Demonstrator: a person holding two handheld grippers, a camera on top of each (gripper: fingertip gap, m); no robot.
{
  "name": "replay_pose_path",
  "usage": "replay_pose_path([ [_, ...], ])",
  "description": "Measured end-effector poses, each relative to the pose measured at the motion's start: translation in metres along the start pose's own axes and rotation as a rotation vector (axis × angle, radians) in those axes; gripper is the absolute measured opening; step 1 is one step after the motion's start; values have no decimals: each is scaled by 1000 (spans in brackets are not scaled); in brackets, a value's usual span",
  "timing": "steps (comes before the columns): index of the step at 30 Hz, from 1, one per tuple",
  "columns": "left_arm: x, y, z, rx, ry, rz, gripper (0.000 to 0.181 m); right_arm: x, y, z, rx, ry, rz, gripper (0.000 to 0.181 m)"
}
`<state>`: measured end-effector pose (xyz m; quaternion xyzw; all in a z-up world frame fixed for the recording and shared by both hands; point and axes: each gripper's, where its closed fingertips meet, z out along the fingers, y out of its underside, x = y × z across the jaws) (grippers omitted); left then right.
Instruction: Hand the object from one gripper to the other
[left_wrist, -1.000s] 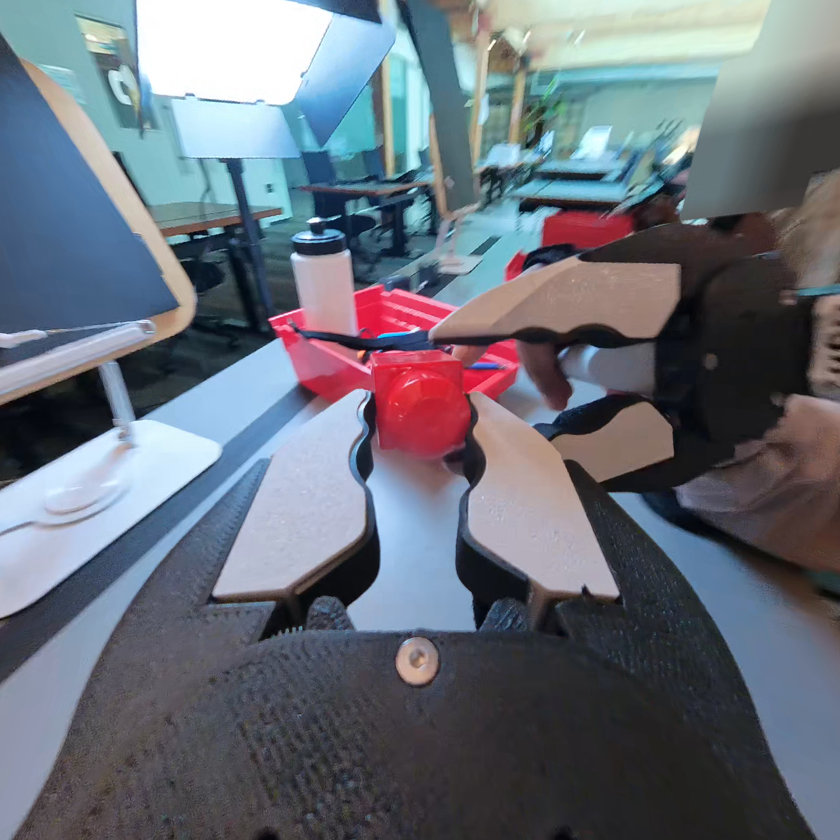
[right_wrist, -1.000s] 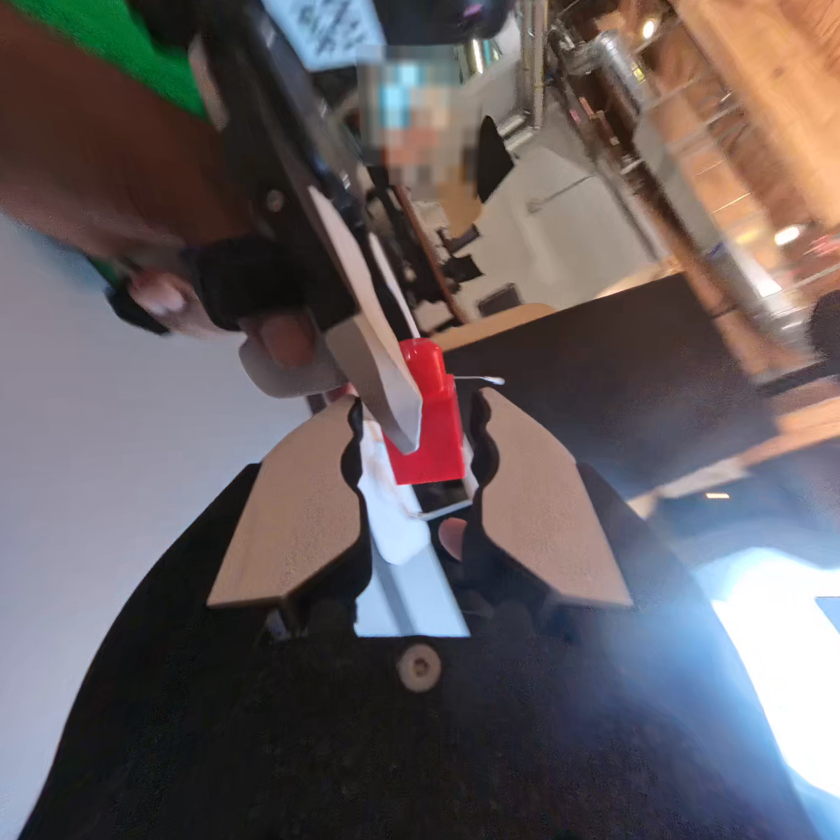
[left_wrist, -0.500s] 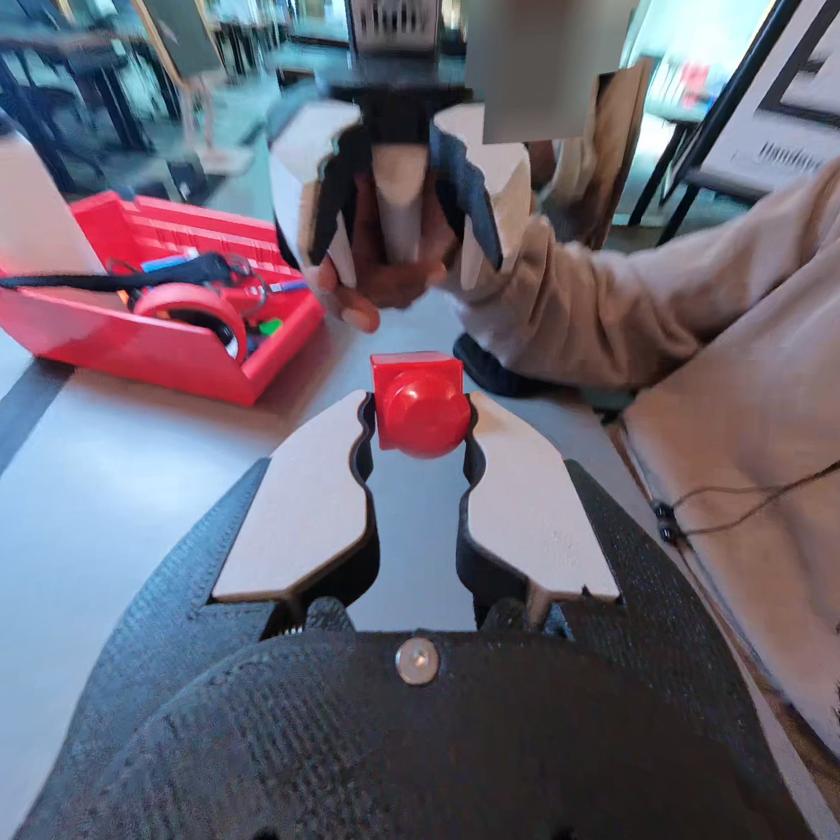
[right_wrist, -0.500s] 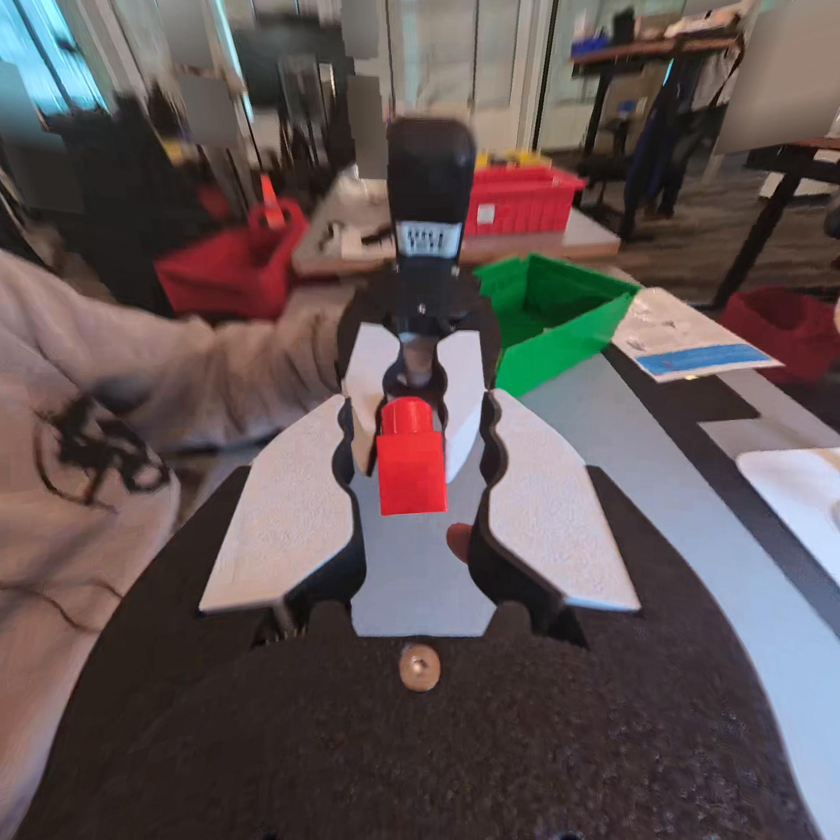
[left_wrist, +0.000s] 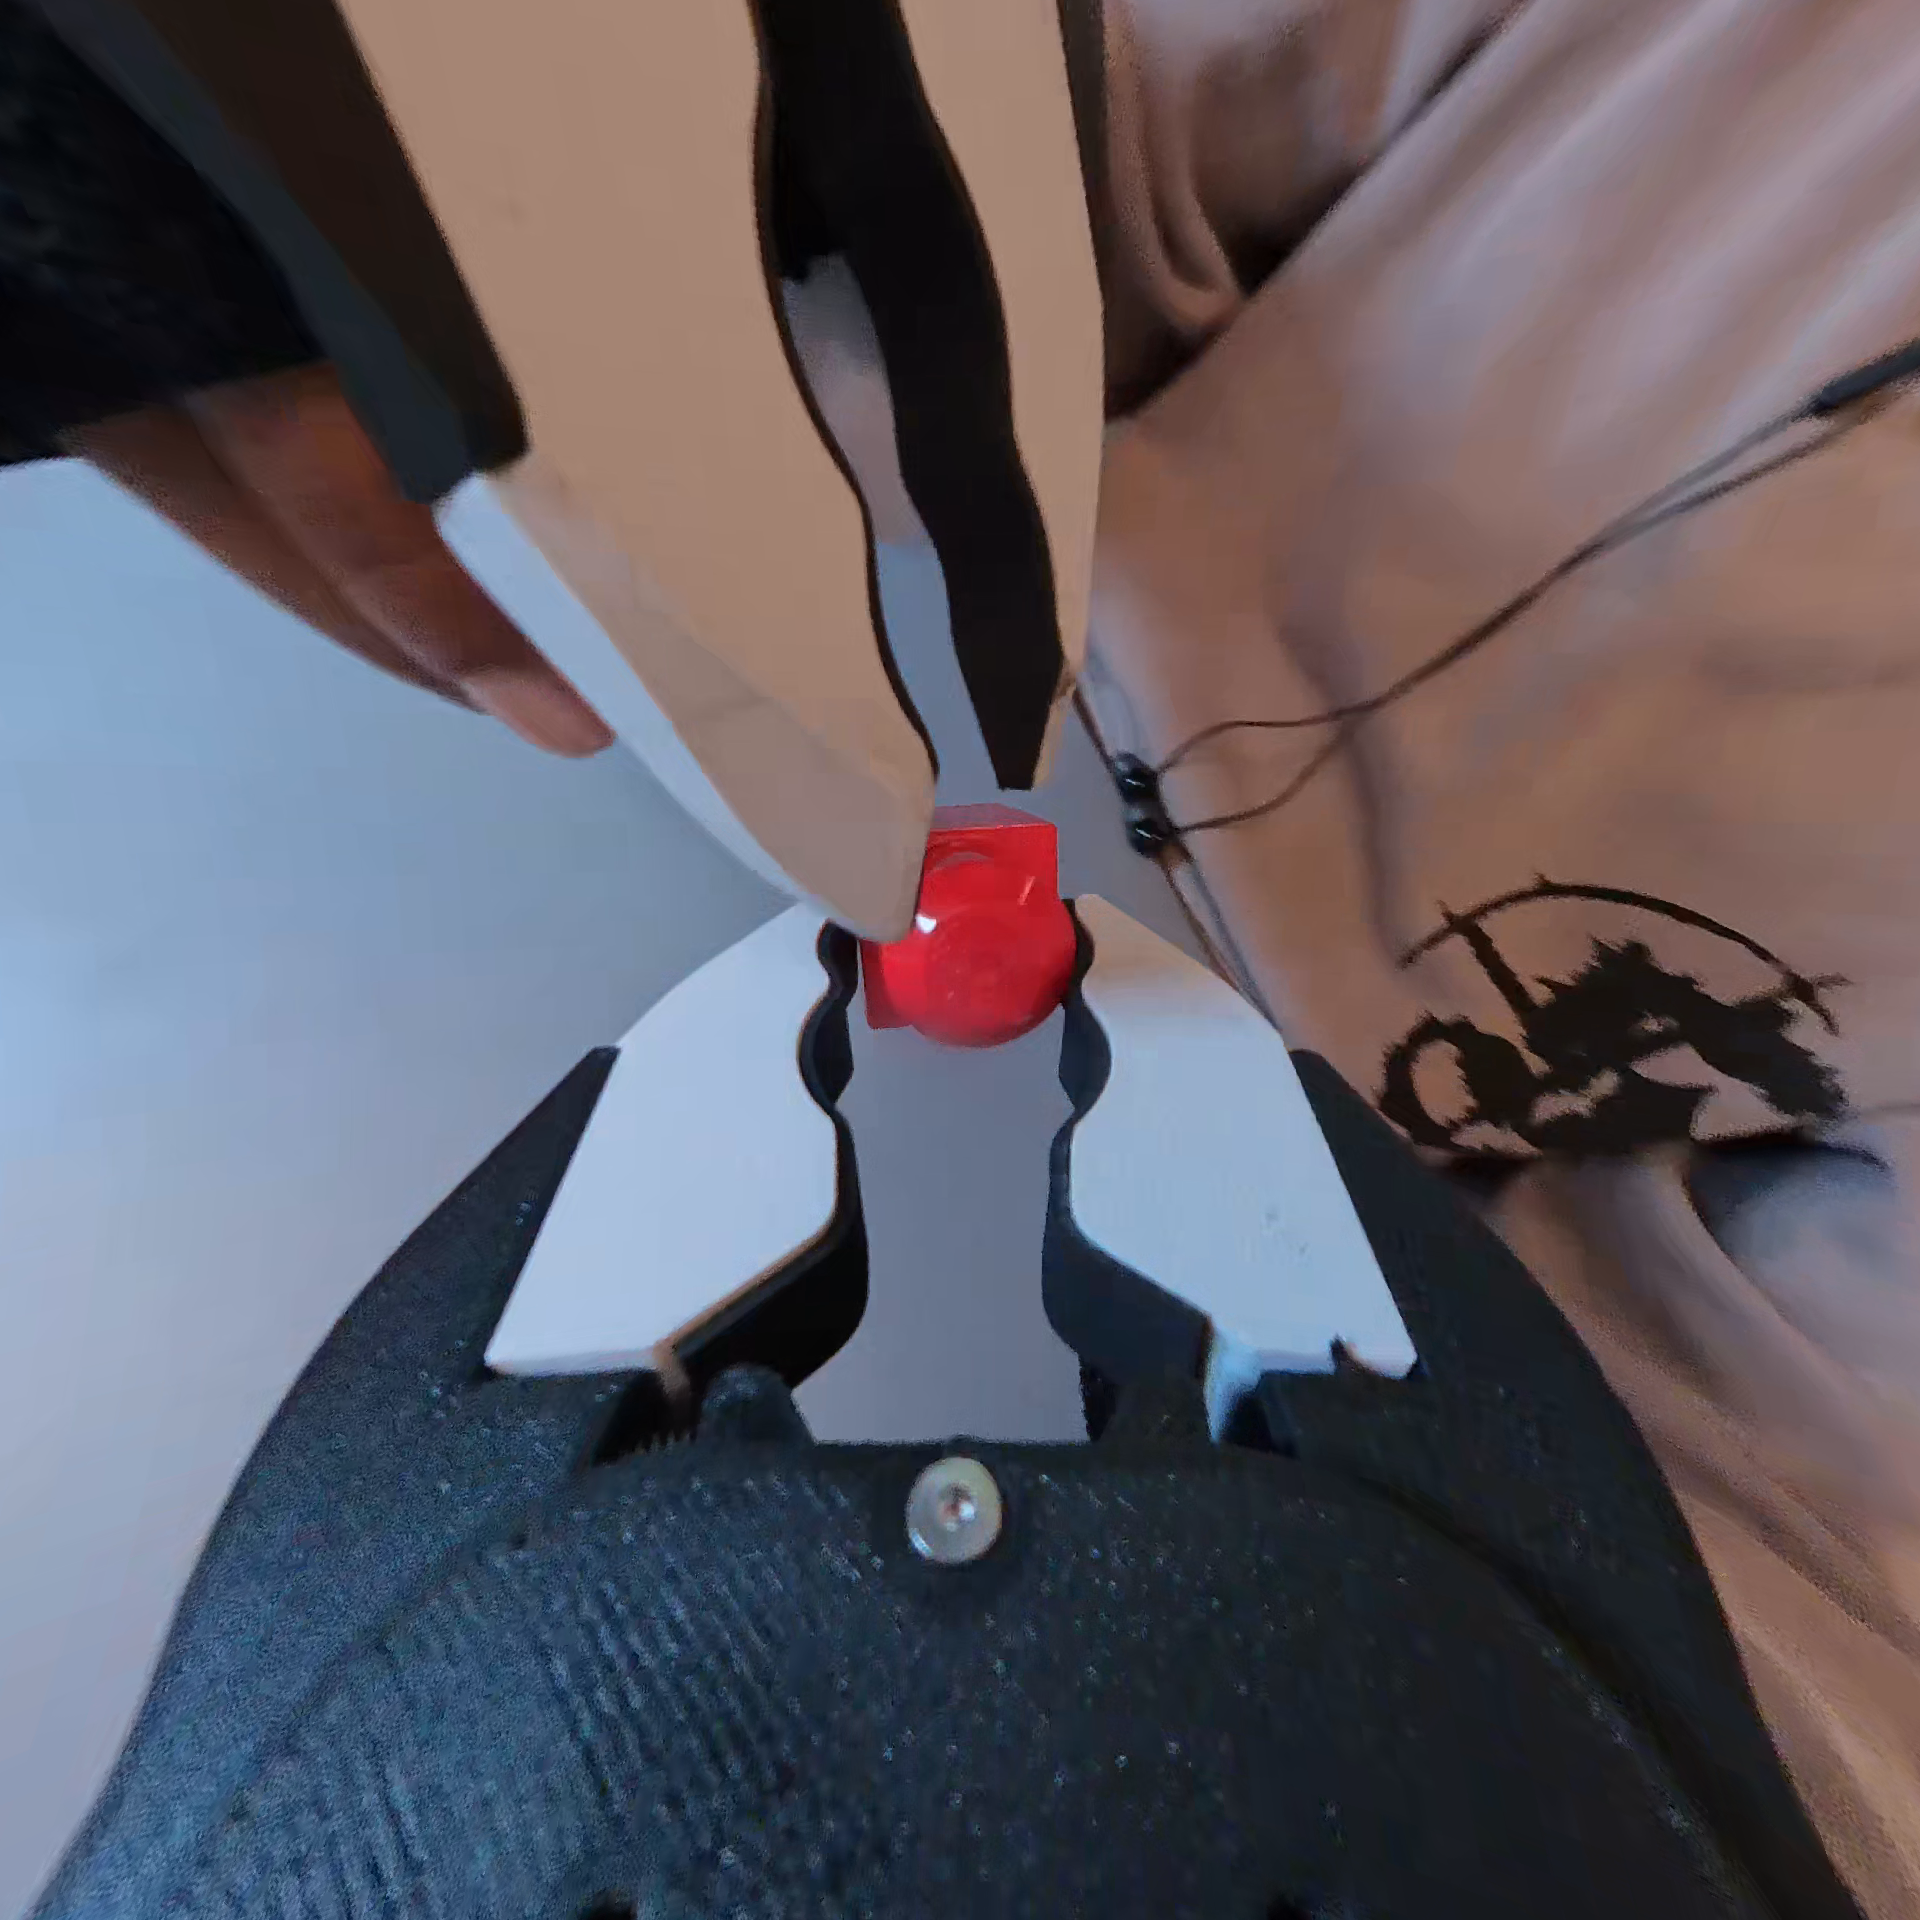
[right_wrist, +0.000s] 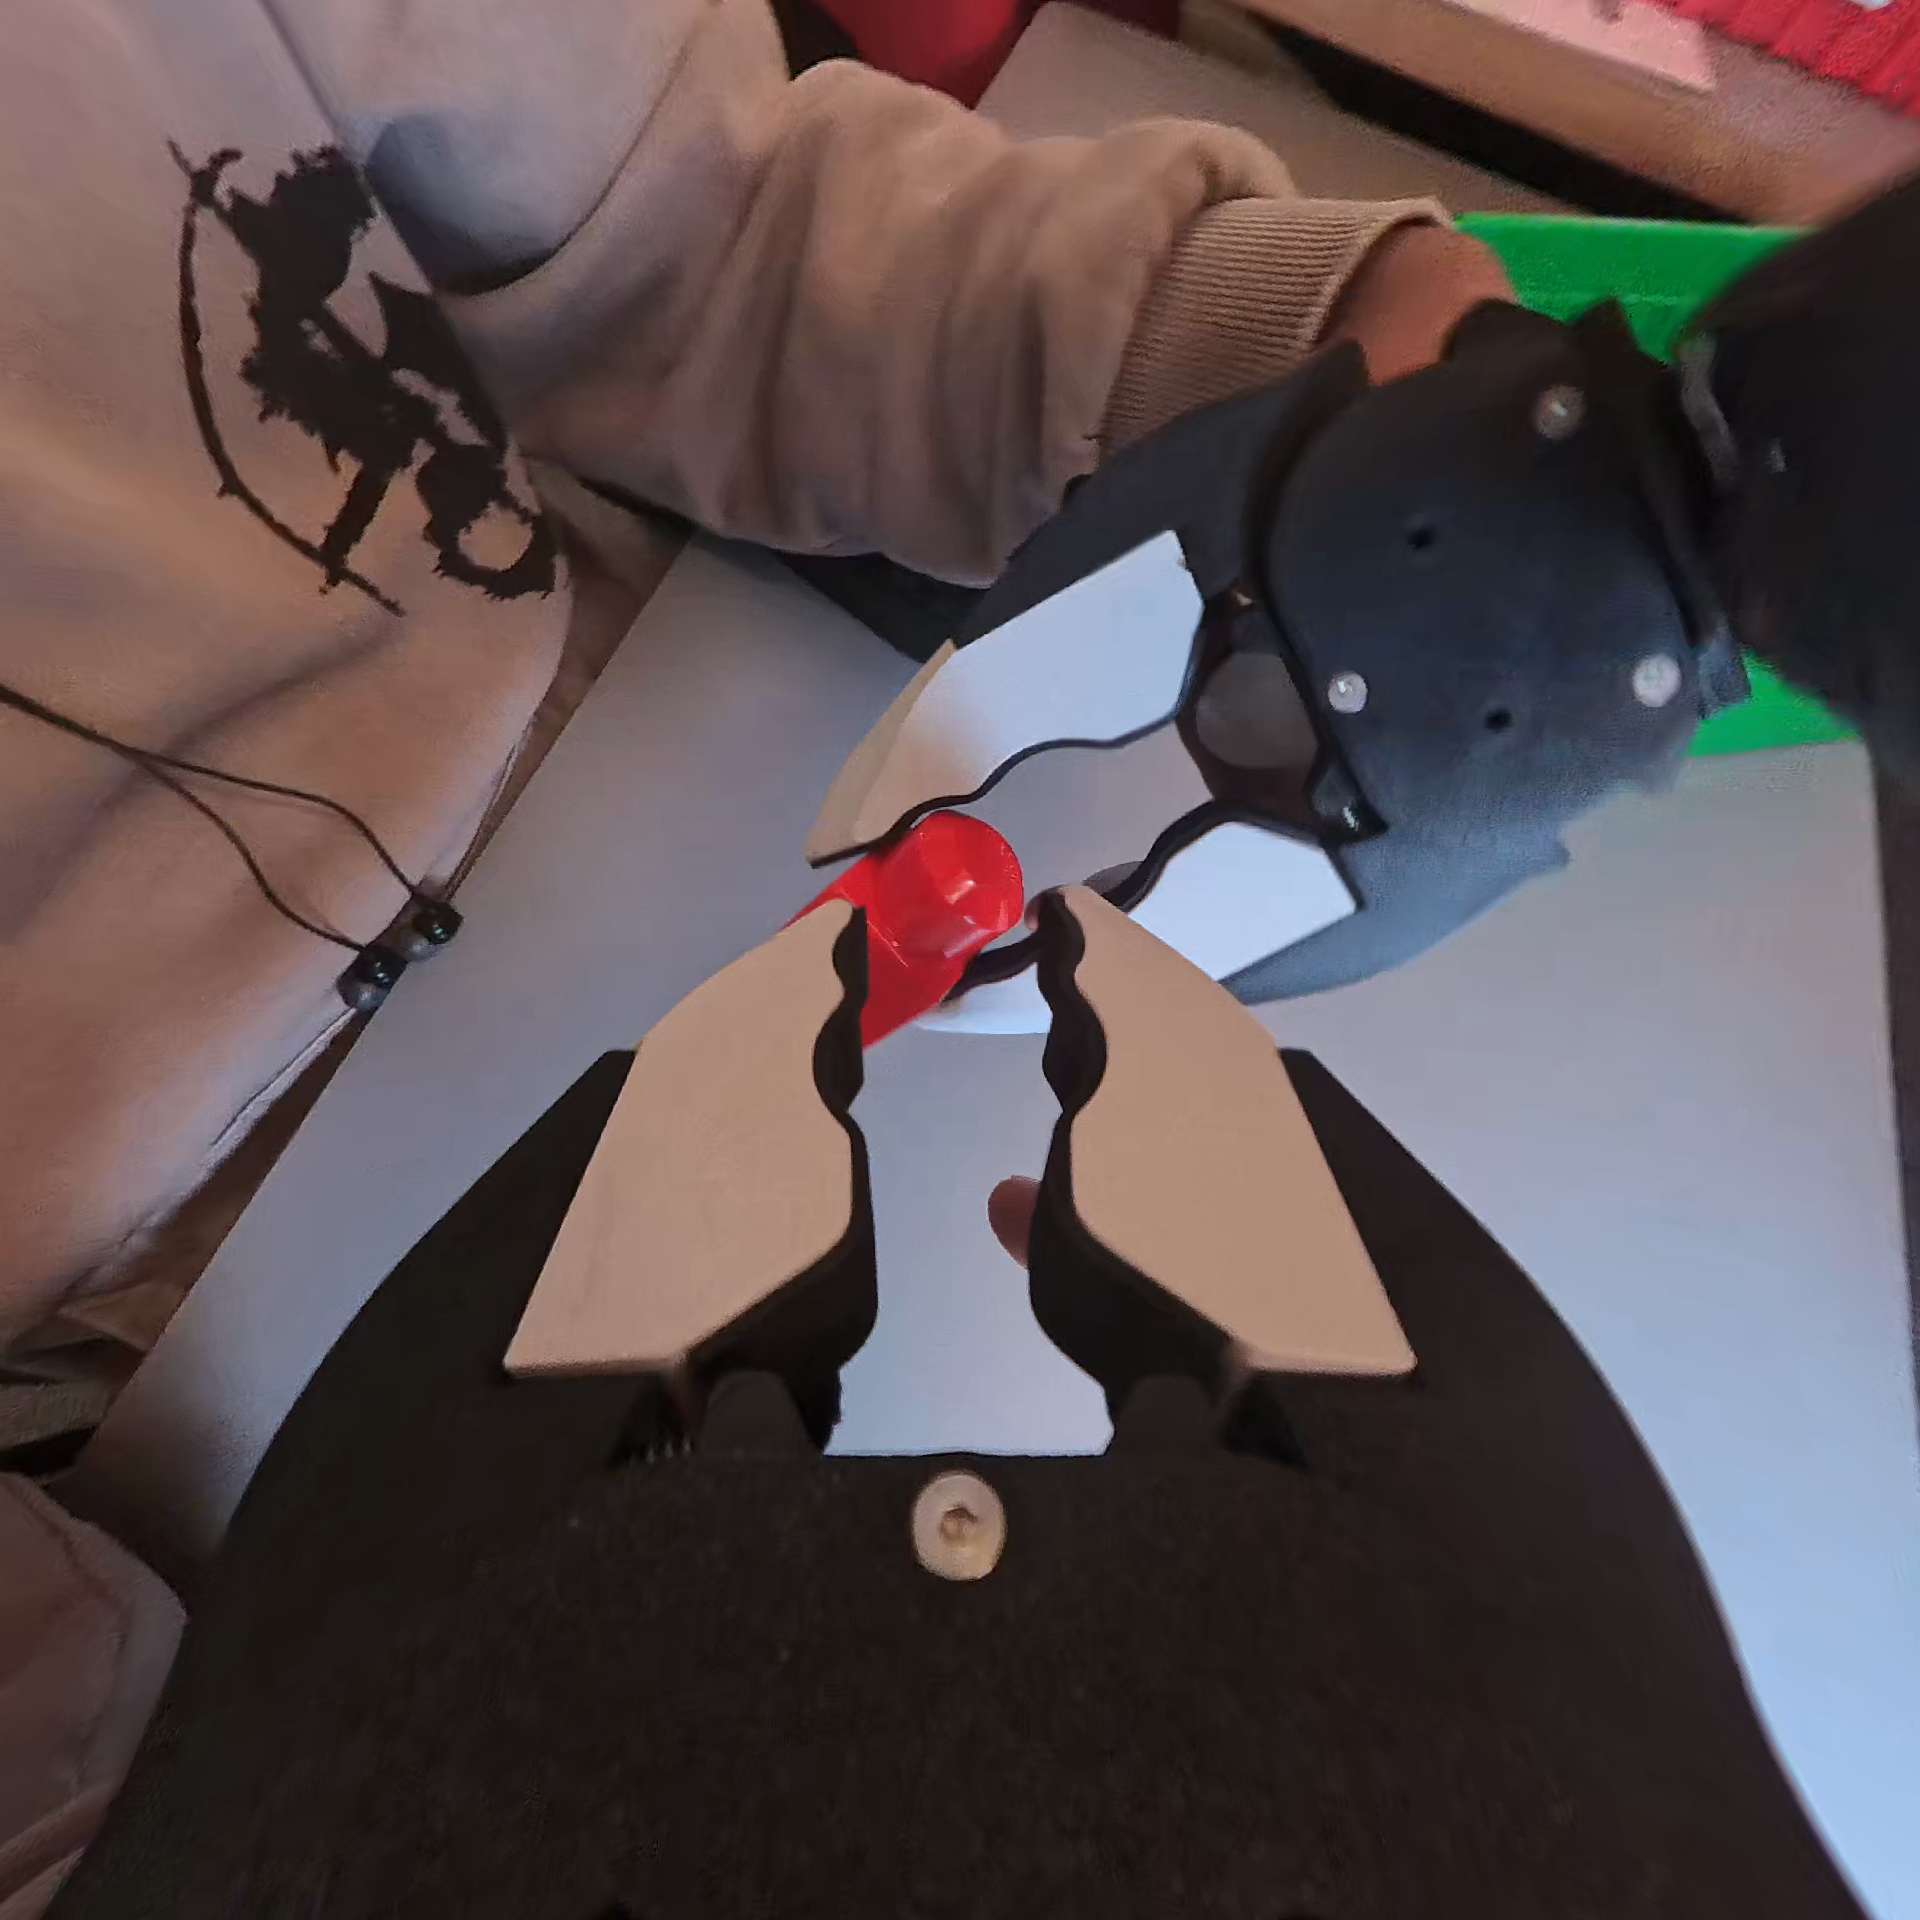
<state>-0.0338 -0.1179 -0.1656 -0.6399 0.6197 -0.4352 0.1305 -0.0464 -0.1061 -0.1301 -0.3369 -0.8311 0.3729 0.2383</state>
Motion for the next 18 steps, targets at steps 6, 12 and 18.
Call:
replay_pose_path([
  [6,27,16,19,-88,247,-14,37,-25,-2,32,-58,-130,-37,37],
  [12,34,14,15,-44,351,-37,36,-36,7,44,-111,-209,-12,36],
  [18,22,5,-8,104,316,-59,36,-13,2,38,-97,-69,-55,33],
])
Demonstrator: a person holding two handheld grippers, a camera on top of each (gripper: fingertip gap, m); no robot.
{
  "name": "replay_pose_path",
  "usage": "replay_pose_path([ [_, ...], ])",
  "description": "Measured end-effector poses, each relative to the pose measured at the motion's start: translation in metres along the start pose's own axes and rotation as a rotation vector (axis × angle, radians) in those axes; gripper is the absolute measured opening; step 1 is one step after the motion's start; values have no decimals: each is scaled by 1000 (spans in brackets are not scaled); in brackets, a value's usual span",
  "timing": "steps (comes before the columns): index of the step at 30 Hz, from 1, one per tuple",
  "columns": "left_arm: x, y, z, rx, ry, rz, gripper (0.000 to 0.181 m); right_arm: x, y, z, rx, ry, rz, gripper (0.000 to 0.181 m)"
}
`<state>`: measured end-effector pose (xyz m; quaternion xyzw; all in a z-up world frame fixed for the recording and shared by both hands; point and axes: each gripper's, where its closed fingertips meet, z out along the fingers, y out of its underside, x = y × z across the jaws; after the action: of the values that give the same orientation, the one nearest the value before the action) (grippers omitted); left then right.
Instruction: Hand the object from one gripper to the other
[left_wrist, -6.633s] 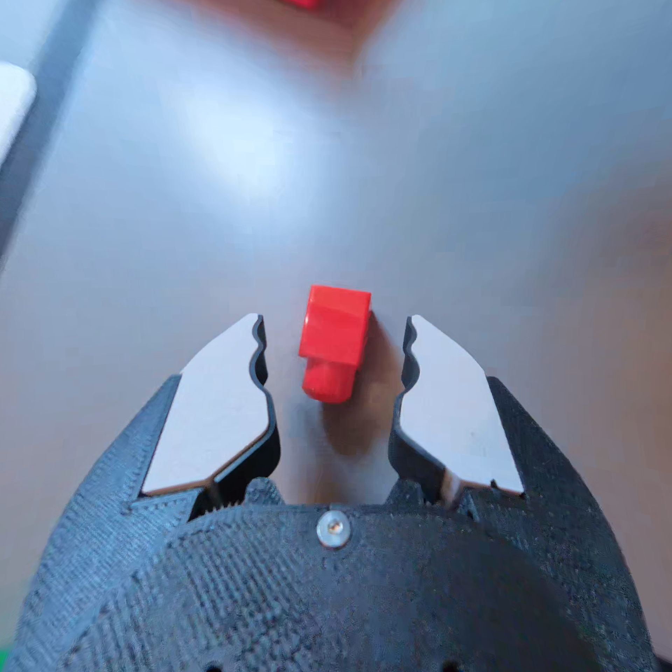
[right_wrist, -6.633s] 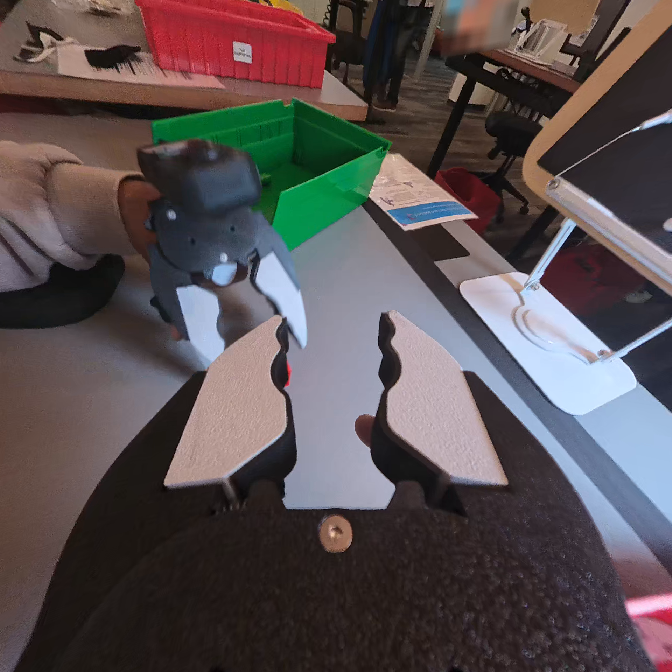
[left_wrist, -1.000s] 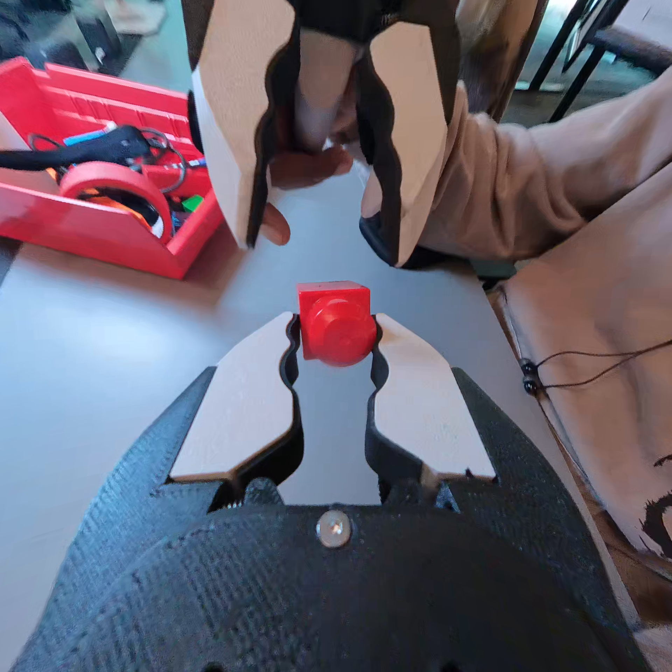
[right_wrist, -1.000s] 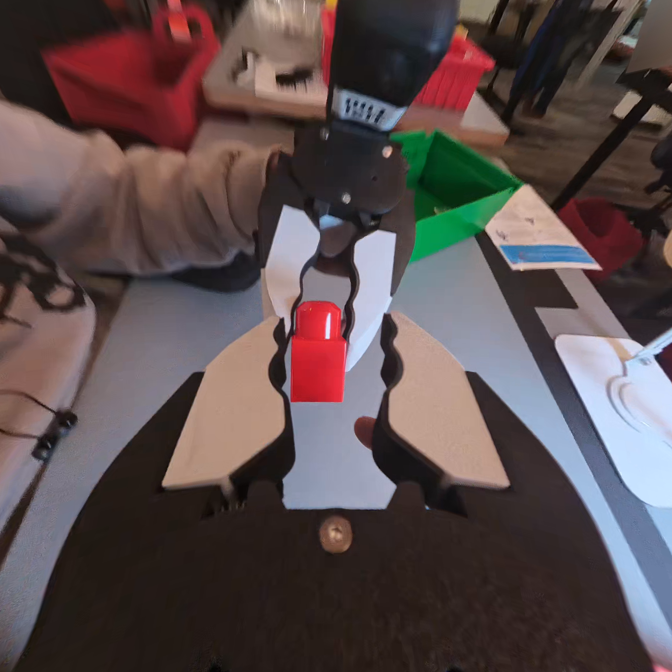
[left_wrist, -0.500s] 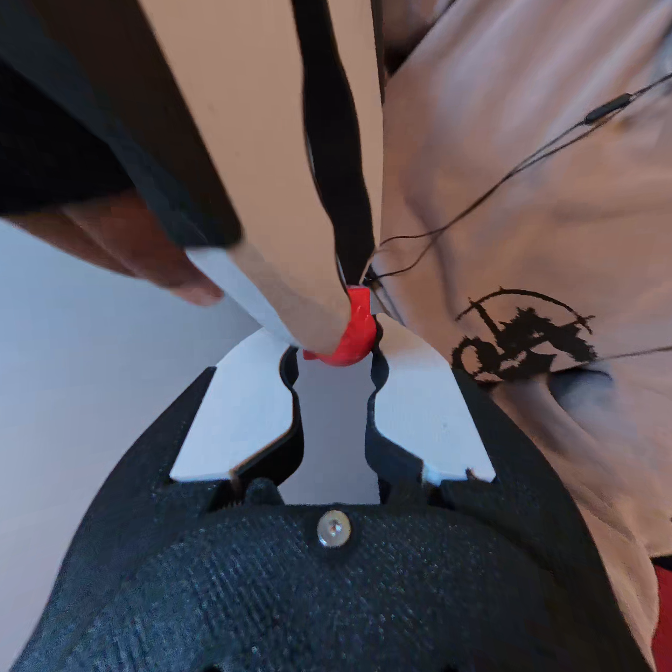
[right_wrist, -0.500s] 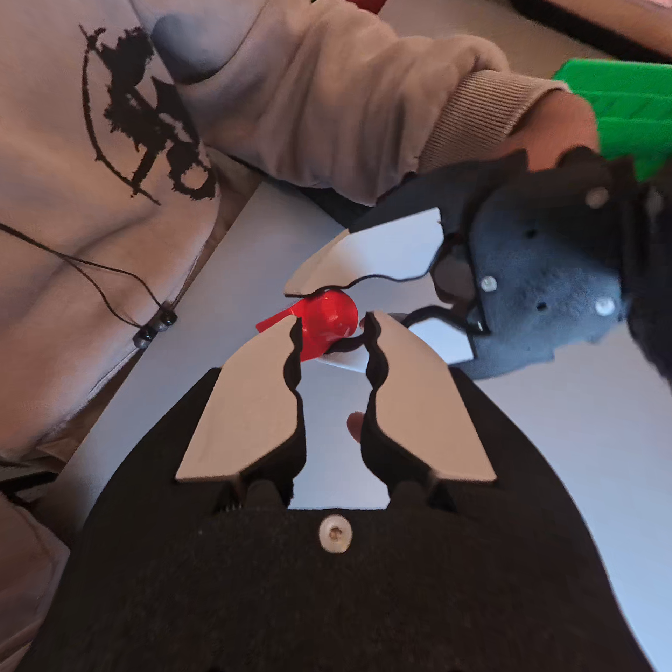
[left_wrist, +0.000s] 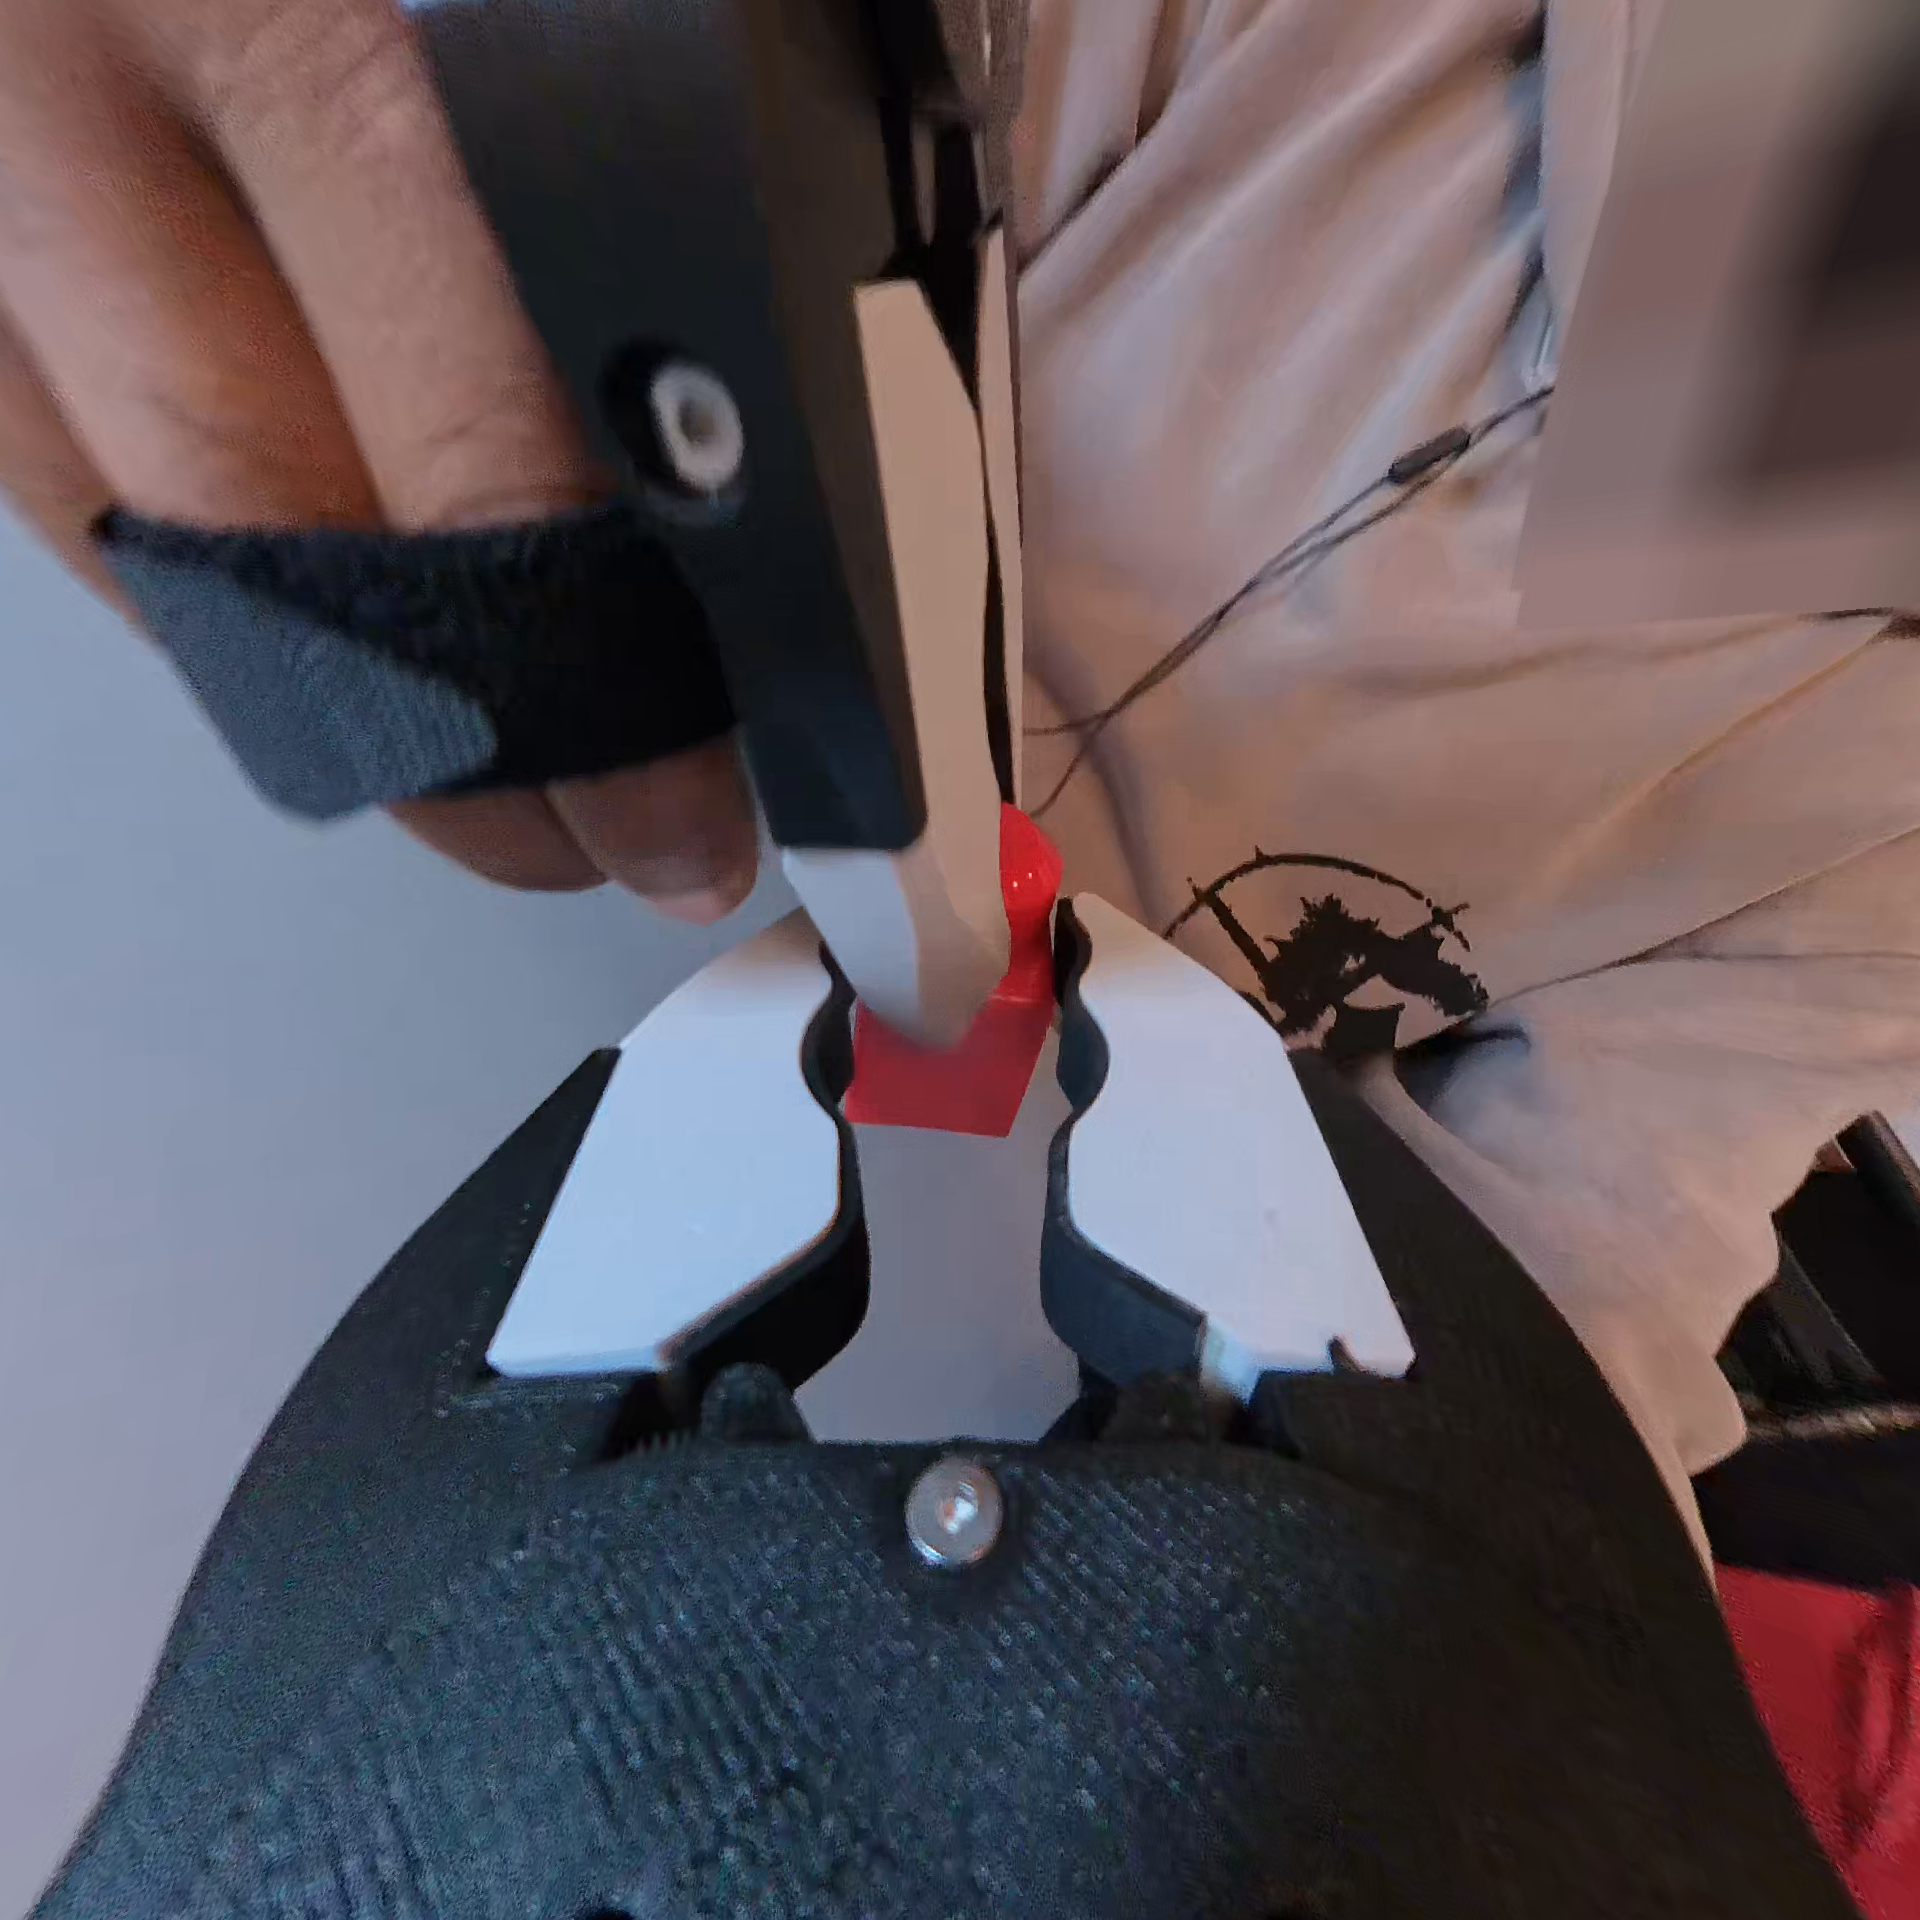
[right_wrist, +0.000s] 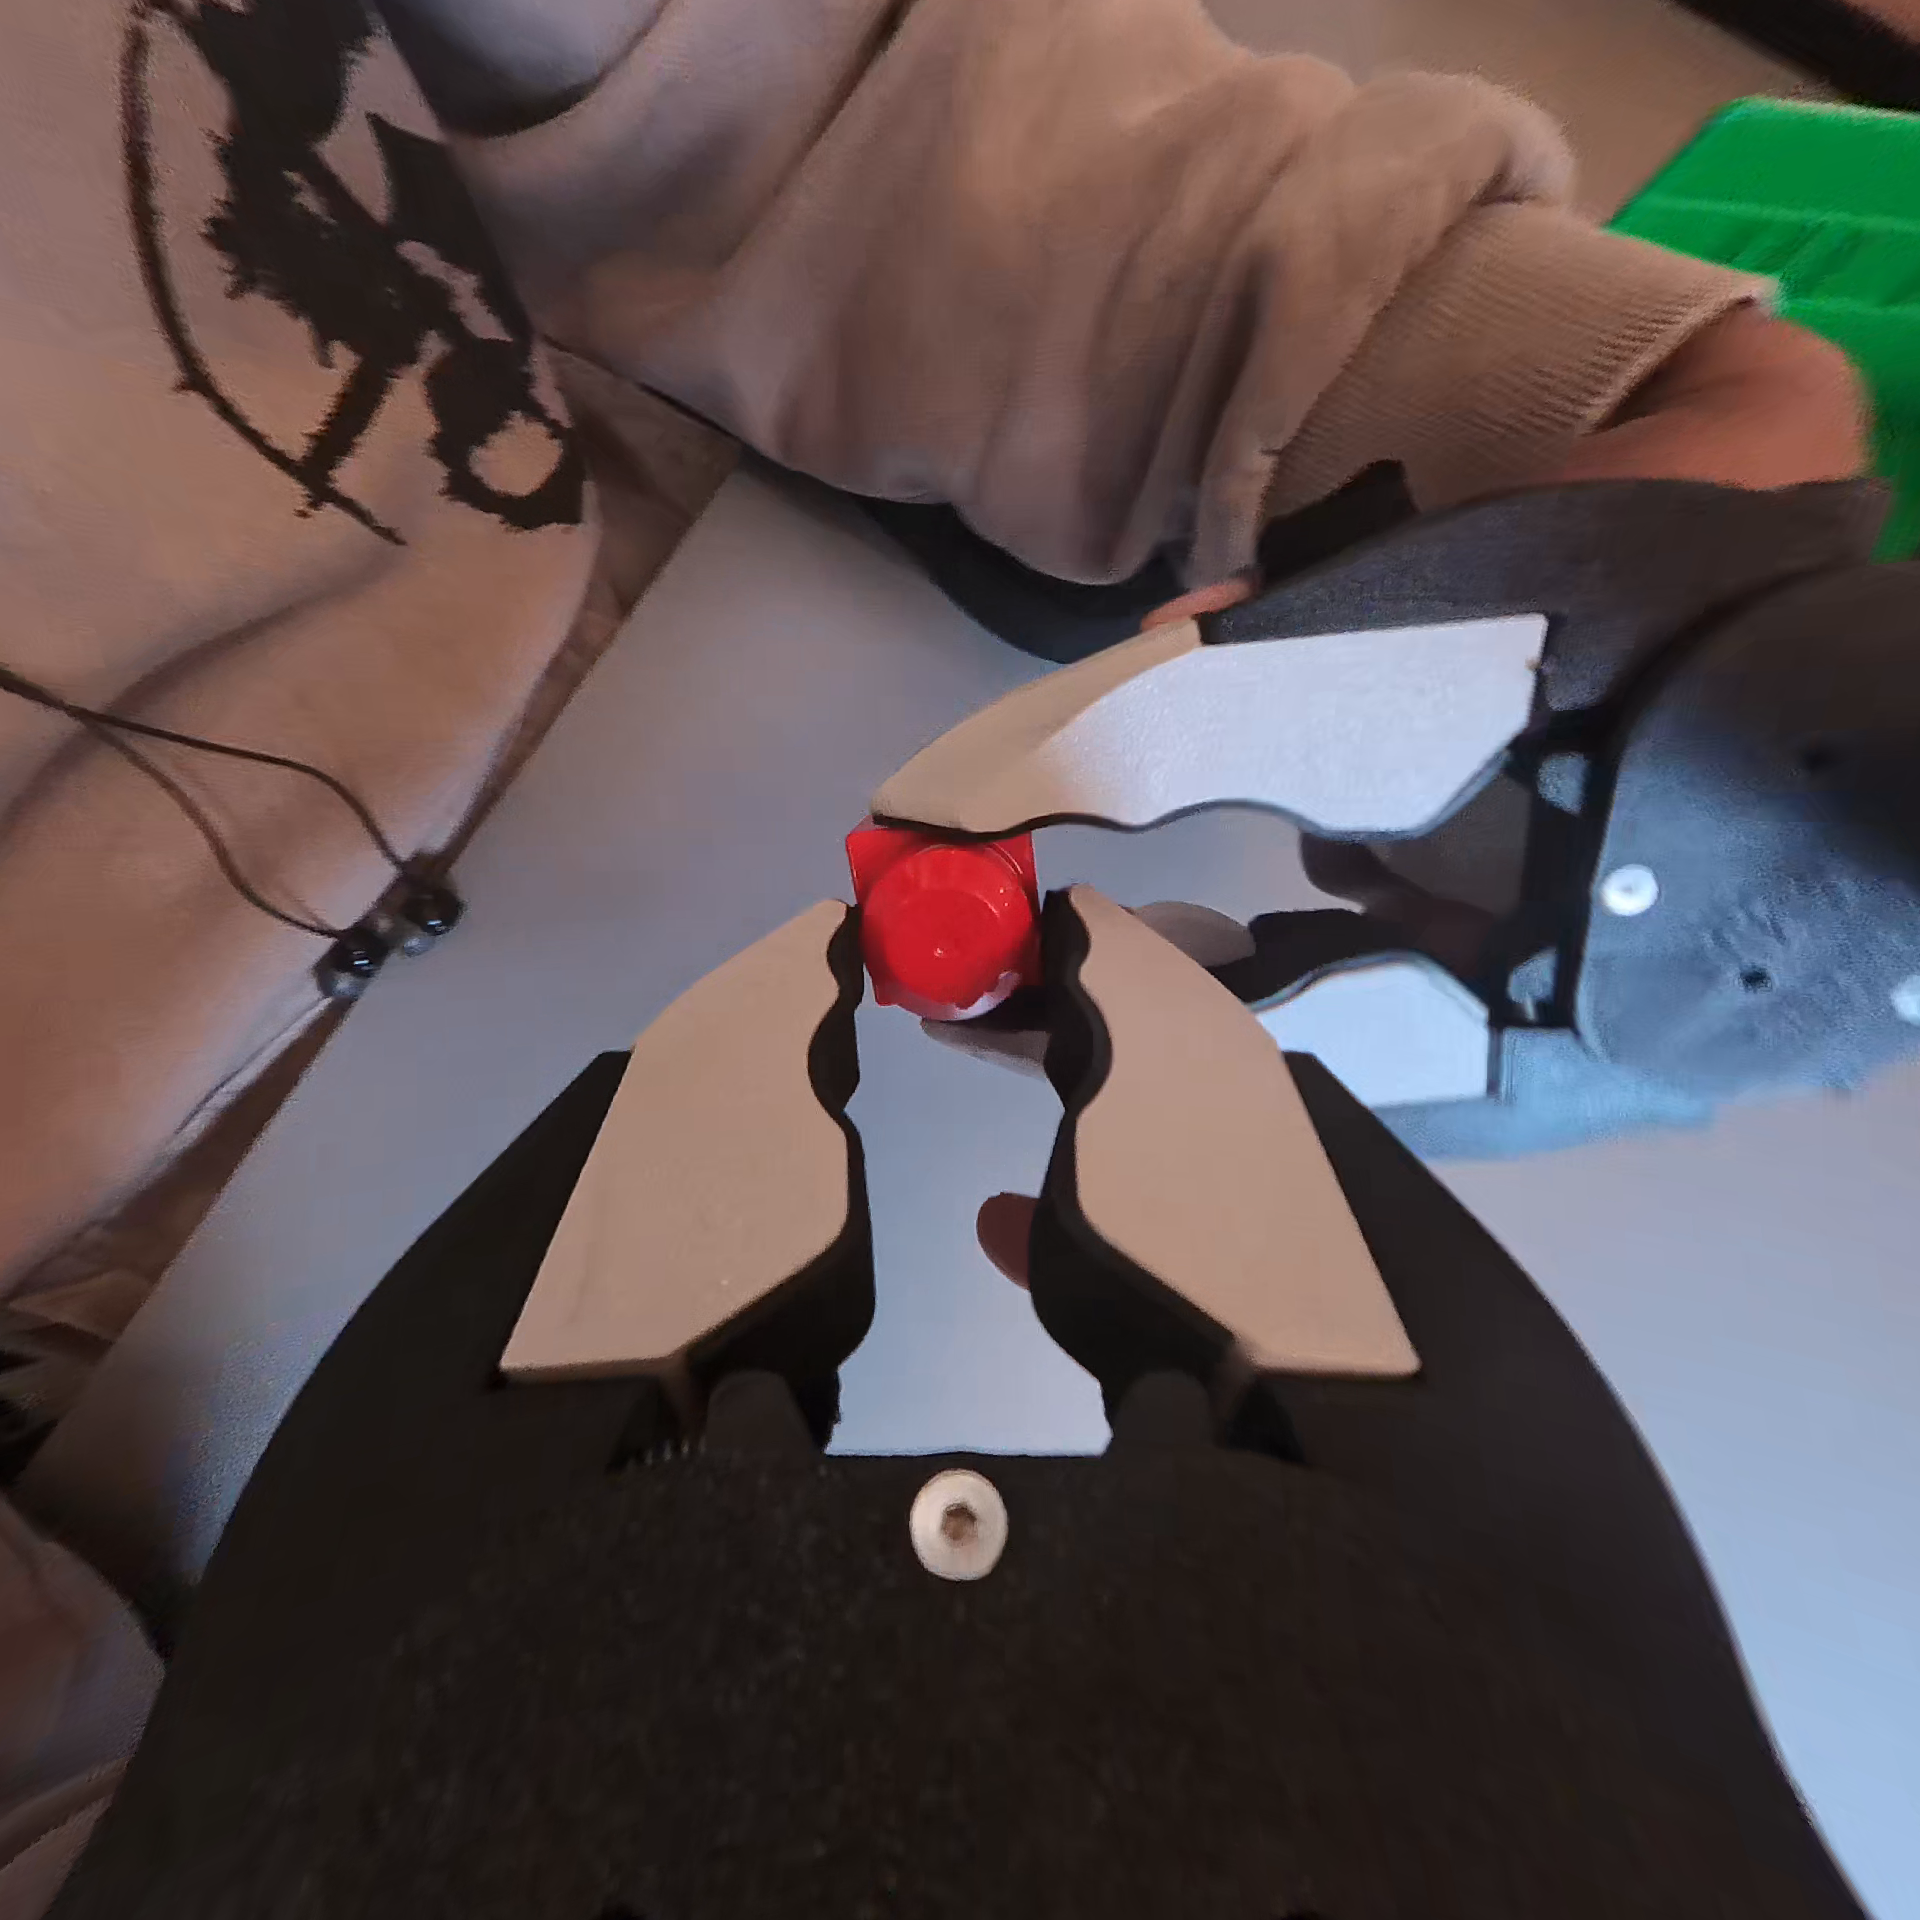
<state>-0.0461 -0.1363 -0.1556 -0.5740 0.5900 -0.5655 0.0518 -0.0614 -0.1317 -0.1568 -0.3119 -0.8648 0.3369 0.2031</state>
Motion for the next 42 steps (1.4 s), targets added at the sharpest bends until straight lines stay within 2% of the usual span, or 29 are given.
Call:
replay_pose_path([
  [2,-8,-12,-20,121,-89,34,37,17,3,-15,-15,110,7,33],
  [4,-17,-23,-49,263,-203,78,38,33,5,-42,4,224,25,33],
  [6,-27,-35,-90,444,-366,103,42,56,16,-85,16,406,78,33],
  [8,-35,-45,-141,625,-588,133,42,82,42,-142,2,652,179,33],
  [10,-32,-50,-191,783,-831,192,44,101,92,-204,-83,917,335,33],
  [13,-6,-49,-257,996,-1143,263,43,96,187,-278,-240,1189,672,32],
  [16,27,-37,-298,1122,-1340,283,41,71,266,-306,-332,1268,998,32],
  [19,57,-23,-324,1160,-1502,261,39,54,306,-308,-409,1260,1169,33],
  [23,88,-5,-341,1108,-1657,173,41,47,324,-302,-453,1242,1268,33],
  [29,118,35,-363,1079,-1838,40,42,47,325,-291,-581,1207,1233,33],
  [31,120,51,-371,1083,-1867,-16,43,51,326,-293,-596,1239,1206,41],
  [34,115,77,-380,1048,-1921,-130,50,60,321,-305,-573,1331,1149,53],
  [38,99,112,-389,946,-1998,-277,56,76,297,-328,-451,1495,1038,53],
  [40,83,131,-387,861,-1989,-385,58,82,281,-337,-378,1552,978,53],
  [42,60,148,-375,753,-1907,-513,57,89,264,-341,-294,1583,922,52],
])
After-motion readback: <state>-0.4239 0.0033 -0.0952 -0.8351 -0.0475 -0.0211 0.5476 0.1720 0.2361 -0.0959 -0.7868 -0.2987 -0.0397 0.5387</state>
